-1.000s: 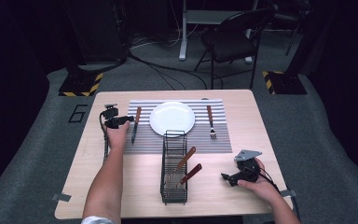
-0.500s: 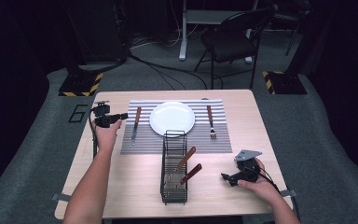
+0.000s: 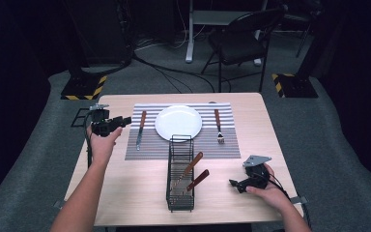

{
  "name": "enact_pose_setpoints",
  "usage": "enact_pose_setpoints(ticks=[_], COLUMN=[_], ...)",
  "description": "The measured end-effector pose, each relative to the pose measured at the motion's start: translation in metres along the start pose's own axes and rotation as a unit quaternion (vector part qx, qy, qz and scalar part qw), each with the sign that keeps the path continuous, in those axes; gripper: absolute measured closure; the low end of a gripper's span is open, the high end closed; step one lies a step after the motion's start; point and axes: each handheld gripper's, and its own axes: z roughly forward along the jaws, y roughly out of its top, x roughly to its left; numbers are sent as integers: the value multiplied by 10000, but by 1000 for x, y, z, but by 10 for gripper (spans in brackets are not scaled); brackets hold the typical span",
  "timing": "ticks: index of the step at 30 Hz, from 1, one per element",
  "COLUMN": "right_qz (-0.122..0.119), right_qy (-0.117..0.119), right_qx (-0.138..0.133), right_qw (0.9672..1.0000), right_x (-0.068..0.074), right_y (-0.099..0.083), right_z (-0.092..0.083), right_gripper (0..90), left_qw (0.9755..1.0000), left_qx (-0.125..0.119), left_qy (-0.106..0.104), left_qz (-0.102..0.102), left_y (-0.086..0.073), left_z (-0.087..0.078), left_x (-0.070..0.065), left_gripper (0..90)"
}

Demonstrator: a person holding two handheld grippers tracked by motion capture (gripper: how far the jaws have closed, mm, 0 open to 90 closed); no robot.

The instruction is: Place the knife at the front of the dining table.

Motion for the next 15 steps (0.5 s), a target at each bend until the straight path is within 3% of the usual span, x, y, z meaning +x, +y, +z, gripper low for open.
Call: enact_pose_setpoints(ticks=[6, 8, 11, 15], right_qz=[-1, -1, -1, -2], right_qy=[1, 1, 1, 0], right_qx=[1, 0, 1, 0], right_qw=[10000, 10000, 10000, 10000], right_x=[0, 0, 0, 0], right_y=[0, 0, 0, 0], right_z=[0, 0, 0, 0], right_gripper=[0, 0, 0, 0], left_qw=[9992, 9990, 9976, 9967], left_qx=[-4, -14, -11, -38], left_qy=[-104, -131, -131, -211], left_qz=[397, 433, 679, 784], left_y=[-10, -12, -20, -29], left_z=[-18, -20, -29, -39], left_x=[-11, -12, -15, -19], left_gripper=[501, 499, 493, 481])
